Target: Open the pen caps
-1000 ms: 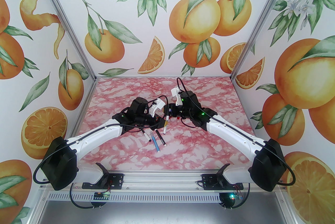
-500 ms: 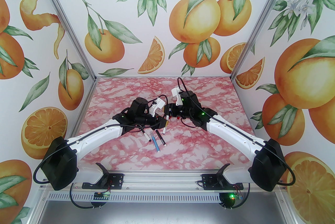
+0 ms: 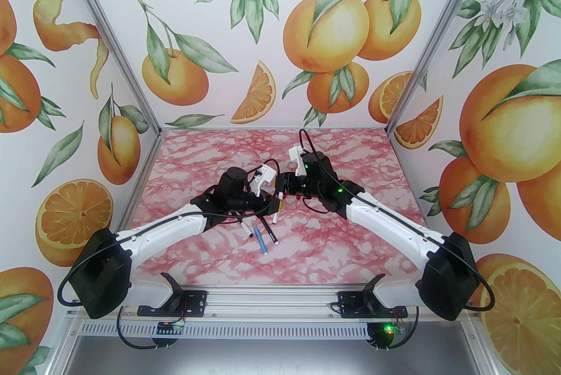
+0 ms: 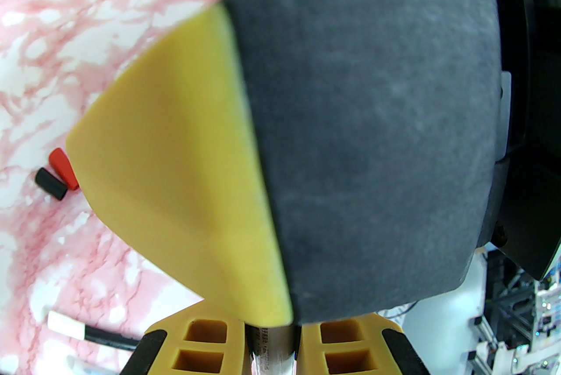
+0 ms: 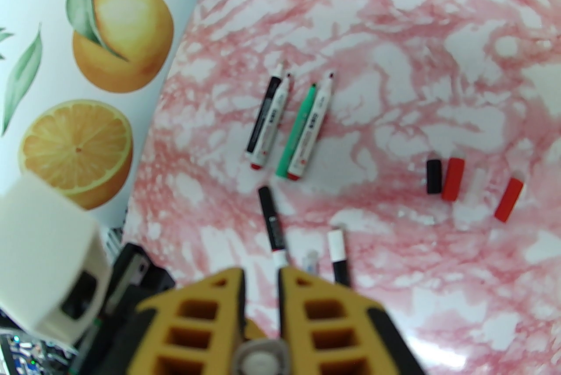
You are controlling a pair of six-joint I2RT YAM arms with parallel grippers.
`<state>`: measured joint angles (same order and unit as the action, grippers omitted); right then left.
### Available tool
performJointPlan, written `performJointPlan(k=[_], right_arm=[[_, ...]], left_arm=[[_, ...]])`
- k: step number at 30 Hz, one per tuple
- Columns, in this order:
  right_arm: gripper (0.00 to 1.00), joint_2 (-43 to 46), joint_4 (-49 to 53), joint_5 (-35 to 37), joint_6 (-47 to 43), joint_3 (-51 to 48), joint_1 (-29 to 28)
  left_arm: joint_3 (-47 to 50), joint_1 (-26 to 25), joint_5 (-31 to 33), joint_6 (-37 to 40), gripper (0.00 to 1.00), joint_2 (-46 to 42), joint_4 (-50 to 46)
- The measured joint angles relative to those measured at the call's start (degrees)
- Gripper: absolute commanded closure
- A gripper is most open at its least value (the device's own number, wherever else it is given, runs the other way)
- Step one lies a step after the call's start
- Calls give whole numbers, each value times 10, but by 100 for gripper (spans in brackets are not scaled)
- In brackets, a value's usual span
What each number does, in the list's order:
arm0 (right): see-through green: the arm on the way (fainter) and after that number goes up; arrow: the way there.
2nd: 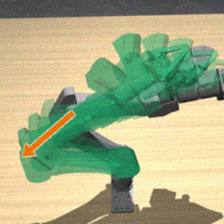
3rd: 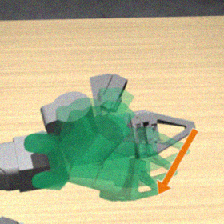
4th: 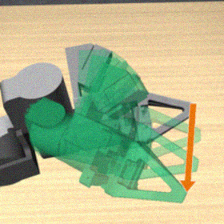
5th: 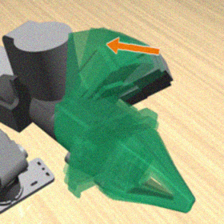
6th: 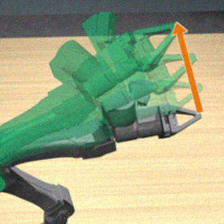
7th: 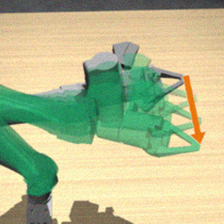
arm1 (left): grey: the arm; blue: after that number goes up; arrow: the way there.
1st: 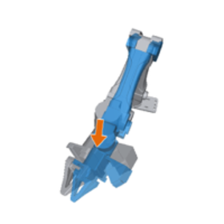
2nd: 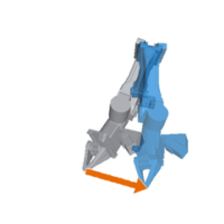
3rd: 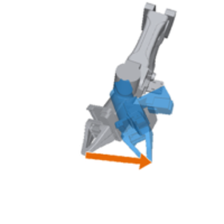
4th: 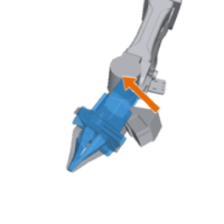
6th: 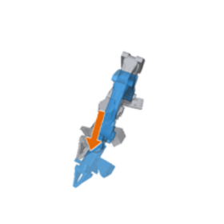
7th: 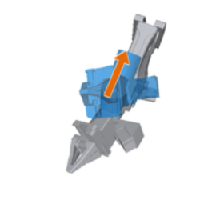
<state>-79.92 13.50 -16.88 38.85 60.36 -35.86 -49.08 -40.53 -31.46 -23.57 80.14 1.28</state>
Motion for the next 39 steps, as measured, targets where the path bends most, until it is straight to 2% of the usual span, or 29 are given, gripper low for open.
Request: performJointPlan(k=[3, 8, 11, 22, 28, 33, 39], right_arm=[[92, 1, -1, -1, 6, 0, 3], [92, 1, -2, 0, 10, 0, 4], [93, 1, -1, 6, 14, 0, 5], [94, 28, 51, 66, 64, 0, 16], [94, 57, 45, 58, 73, -27, 38], [93, 80, 0, -9, 68, -70, 72], [93, 82, -22, -62, 33, -76, 89]], left_arm=[[0, 0, 0, -1, 80, 0, 4], [4, 0, 1, -6, 92, 1, 14], [4, -1, 7, -2, 93, 1, 15], [-33, -57, 125, 56, 95, 1, -39], [-40, -56, 81, 59, 99, 26, -7], [-40, -56, 49, 59, 100, 40, 11], [-40, -51, 31, 57, 100, 40, 19]])
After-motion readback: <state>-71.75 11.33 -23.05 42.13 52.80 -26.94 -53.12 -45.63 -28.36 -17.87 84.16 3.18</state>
